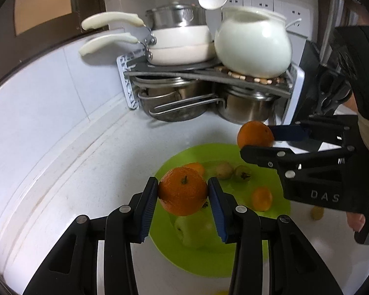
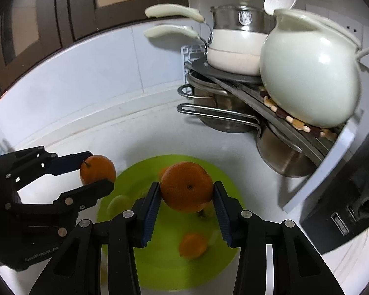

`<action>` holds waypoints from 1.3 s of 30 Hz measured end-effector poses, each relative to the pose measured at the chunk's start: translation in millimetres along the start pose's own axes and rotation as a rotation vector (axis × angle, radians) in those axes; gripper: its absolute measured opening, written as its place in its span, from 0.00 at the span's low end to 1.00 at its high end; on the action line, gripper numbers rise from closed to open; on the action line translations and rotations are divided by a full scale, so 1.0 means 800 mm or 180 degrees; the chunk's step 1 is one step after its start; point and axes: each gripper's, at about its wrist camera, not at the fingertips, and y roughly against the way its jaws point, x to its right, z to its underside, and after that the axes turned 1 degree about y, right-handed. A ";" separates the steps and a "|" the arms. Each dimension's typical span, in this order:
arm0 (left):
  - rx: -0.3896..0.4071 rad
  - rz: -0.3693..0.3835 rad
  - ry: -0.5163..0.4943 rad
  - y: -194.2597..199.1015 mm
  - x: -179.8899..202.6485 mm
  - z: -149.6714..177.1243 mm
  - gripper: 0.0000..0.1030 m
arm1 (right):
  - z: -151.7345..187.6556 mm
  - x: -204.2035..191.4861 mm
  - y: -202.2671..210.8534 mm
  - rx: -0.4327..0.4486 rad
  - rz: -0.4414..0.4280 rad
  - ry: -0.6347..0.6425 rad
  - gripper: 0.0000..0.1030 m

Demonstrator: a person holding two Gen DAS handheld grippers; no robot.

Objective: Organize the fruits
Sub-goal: 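Carry both oranges over the green plate and release them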

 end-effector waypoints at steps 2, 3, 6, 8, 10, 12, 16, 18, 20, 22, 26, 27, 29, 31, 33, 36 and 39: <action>-0.0048 -0.0008 -0.0025 -0.012 -0.004 -0.001 0.40 | -0.005 0.005 -0.013 -0.0059 0.0002 -0.0013 0.42; -0.0087 -0.0001 -0.0028 -0.018 -0.007 -0.002 0.40 | -0.006 0.007 -0.021 -0.0087 -0.0001 -0.0013 0.42; -0.0191 0.0042 -0.0051 -0.038 -0.012 -0.003 0.40 | -0.010 0.011 -0.039 -0.0160 0.0007 0.0007 0.42; -0.0238 0.0060 -0.0065 -0.047 -0.014 -0.002 0.40 | -0.012 0.012 -0.050 -0.0209 0.0002 0.0015 0.42; -0.0289 0.0087 -0.0066 -0.058 -0.017 -0.002 0.40 | -0.013 0.015 -0.060 -0.0254 -0.0014 0.0008 0.42; -0.0344 0.0123 -0.0059 -0.068 -0.019 -0.001 0.40 | -0.012 0.015 -0.068 -0.0292 -0.0029 0.0004 0.42; -0.0388 0.0152 -0.0088 -0.078 -0.020 0.000 0.40 | -0.012 0.016 -0.081 -0.0342 -0.0037 -0.0014 0.42; -0.0404 0.0171 -0.0103 -0.083 -0.020 0.000 0.40 | -0.012 0.016 -0.084 -0.0353 -0.0045 -0.0016 0.42; -0.0427 0.0188 -0.0119 -0.086 -0.020 0.000 0.40 | -0.012 0.015 -0.089 -0.0370 -0.0051 -0.0017 0.42; -0.0447 0.0206 -0.0100 -0.089 -0.022 0.001 0.40 | -0.014 0.015 -0.096 -0.0386 -0.0056 -0.0031 0.43; -0.0445 0.0205 -0.0061 -0.088 -0.025 0.005 0.42 | -0.014 0.010 -0.096 -0.0400 0.0017 0.0028 0.48; -0.0423 0.0188 -0.0063 -0.086 -0.025 0.005 0.46 | -0.014 0.009 -0.093 -0.0384 0.0042 0.0035 0.52; -0.0381 0.0125 -0.0039 -0.079 -0.026 0.004 0.51 | -0.014 0.008 -0.087 -0.0343 0.0039 0.0041 0.52; -0.0332 0.0091 -0.0009 -0.069 -0.027 0.004 0.53 | -0.013 0.007 -0.077 -0.0297 0.0032 0.0018 0.52; -0.0307 0.0043 -0.0017 -0.060 -0.027 0.004 0.54 | -0.010 0.007 -0.065 -0.0246 0.0041 -0.0016 0.52; -0.0228 -0.0008 -0.0019 -0.039 -0.023 0.004 0.55 | -0.007 0.006 -0.045 -0.0153 0.0050 -0.0059 0.52; -0.0140 -0.0039 -0.0023 -0.019 -0.018 0.002 0.57 | -0.003 0.002 -0.022 -0.0049 0.0043 -0.0081 0.52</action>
